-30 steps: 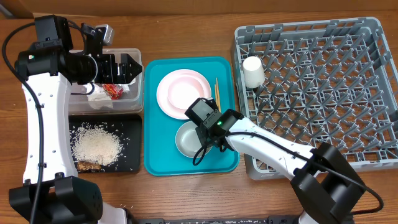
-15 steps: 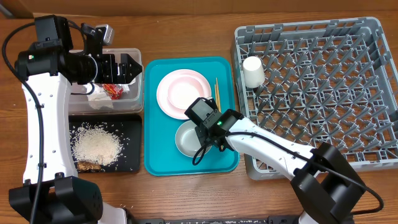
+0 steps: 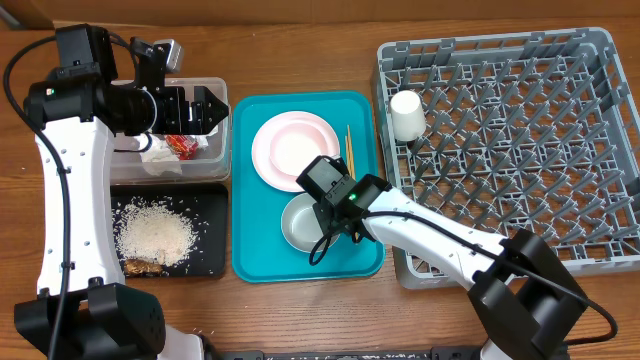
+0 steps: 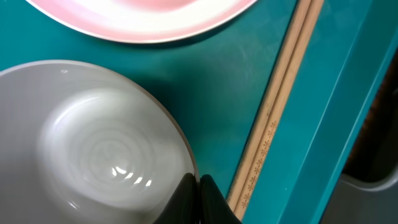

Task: Sort waste into correct bins and load items into the dishwasher

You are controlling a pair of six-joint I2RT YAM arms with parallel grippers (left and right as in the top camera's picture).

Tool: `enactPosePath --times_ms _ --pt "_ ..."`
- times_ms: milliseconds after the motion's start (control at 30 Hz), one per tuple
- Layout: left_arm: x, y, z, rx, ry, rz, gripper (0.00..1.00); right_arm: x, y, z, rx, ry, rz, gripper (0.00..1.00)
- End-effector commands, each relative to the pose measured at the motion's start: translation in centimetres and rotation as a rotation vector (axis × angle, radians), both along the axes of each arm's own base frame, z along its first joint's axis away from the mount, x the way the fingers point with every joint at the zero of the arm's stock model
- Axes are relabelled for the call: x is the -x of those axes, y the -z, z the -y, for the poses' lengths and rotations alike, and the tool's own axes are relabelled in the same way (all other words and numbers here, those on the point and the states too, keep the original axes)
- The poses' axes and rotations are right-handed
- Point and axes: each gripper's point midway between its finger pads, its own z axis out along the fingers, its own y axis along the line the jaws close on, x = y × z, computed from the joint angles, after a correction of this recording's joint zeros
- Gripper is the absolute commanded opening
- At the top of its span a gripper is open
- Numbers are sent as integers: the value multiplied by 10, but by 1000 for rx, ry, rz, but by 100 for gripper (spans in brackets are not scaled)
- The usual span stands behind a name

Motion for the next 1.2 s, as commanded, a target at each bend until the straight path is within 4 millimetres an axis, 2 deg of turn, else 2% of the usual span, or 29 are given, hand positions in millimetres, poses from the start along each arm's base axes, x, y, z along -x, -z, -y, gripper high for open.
enactPosePath --times_ms 0,233,433,633,700,767,800,967,1100,1167 --pt "-2 -12 0 -5 -4 31 100 -11 -22 -12 -27 -24 43 4" --pt "-2 -12 0 -5 -4 31 100 -21 -55 -20 -50 -63 98 4" --pt "-2 -12 0 -5 -4 31 100 -41 -89 -7 -11 -12 243 4" --pt "-2 -12 0 -5 -4 31 100 -71 -145 47 200 152 545 4" --pt "-2 -12 0 -5 -4 31 100 -79 -175 71 319 214 681 4" --pt "-2 -12 0 -4 -4 30 100 -83 -192 81 398 221 748 4" --pt "-2 -12 0 -5 -4 31 100 -87 -207 89 470 230 808 4" --pt "-2 -12 0 -5 -4 31 100 -96 -232 109 600 283 892 4" --pt "-2 -12 0 -4 -4 31 100 -107 -239 130 641 329 894 4" --pt "-2 -12 0 -5 -4 31 100 -115 -242 147 647 385 896 4"
